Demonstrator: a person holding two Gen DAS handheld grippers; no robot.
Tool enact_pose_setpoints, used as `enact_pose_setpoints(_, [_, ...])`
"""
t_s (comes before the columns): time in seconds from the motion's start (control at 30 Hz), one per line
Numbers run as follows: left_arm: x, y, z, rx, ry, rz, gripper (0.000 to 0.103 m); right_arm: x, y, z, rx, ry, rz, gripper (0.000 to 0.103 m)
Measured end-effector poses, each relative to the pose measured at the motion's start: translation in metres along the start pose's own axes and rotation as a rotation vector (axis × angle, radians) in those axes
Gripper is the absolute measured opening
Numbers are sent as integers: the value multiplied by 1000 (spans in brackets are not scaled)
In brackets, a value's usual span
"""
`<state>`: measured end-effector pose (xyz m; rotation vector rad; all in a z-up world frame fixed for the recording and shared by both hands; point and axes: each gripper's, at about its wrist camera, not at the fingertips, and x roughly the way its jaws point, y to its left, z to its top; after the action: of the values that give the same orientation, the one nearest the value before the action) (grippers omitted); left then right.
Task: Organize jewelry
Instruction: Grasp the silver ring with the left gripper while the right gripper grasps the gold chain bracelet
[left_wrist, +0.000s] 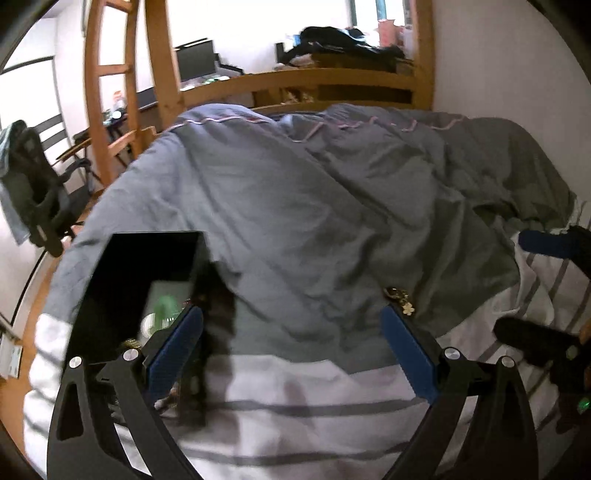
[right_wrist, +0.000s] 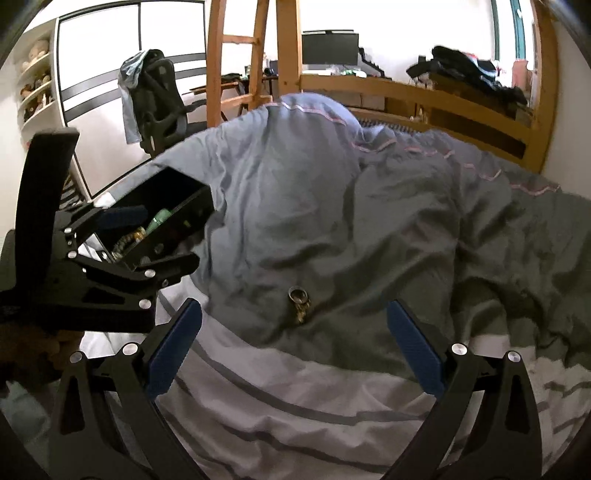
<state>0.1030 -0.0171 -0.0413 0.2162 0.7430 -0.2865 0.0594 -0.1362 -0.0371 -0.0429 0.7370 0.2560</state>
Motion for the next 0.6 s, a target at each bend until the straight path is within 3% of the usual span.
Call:
enact_pose_setpoints(0.1, [15,-9,3,19,14,-35,96,17,-8,-8,25,6,33,95])
enact_pose_setpoints(0.17, [25,-14,6,25,28,-52,94,29,-11,-9,49,28,56,75])
enact_pose_setpoints(0.23, [38,-19,10,33,43,-90,86,44,-13,-10,63,44,77,54])
enact_pose_setpoints(0.33, [54,-23,18,37,54,-165,74,68,-12,-14,61,82,92,36])
enact_pose_setpoints(0.4, [65,-26,22,34,61,-239,69,81,-11,-16,60,93,107,33])
enact_pose_setpoints(0.5, [90,-38,23,55,128,-388,54,96,-9,-18,44,121,107,27])
enact_pose_setpoints(0.6, [110,-53,17,136,184,-375,47,107,-12,-24,63,153,93,27])
